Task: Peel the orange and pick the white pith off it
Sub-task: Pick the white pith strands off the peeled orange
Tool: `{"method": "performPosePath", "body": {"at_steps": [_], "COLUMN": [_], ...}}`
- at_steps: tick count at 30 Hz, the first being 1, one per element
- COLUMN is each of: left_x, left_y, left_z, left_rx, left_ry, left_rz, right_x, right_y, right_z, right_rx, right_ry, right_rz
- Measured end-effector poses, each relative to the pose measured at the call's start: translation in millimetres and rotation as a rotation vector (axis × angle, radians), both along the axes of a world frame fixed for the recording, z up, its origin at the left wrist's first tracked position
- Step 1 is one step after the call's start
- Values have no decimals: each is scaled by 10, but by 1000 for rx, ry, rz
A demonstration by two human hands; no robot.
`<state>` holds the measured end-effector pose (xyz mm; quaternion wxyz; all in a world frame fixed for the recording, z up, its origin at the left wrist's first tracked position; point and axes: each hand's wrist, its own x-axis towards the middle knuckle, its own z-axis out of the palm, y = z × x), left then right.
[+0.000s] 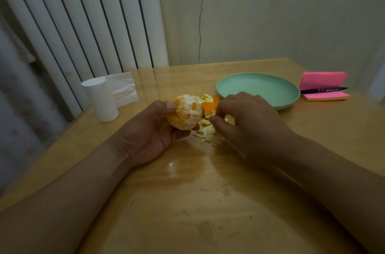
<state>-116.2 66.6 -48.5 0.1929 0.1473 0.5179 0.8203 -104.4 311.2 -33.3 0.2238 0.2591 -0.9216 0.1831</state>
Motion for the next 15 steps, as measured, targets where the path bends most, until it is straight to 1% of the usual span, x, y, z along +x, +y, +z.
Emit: {"method": "performPosePath", "body": {"at_steps": [3, 7, 13, 15], "left_x": [1, 1, 38, 51], "left_y": [-3, 1, 52, 62], "left_z": [-8, -8, 3, 13], "left_rx": [-7, -27, -101, -121], "left_ry": [1, 5, 31, 58], "left_rz": [7, 22, 77, 77], "right_x": [10, 2, 64, 81], "right_y": [-17, -20, -59, -74], "right_z": [-4, -10, -13, -14], "right_rx": [-74, -90, -290, -312], "right_ry": [37, 84, 99, 118], "right_rz": [24, 35, 133, 155]}}
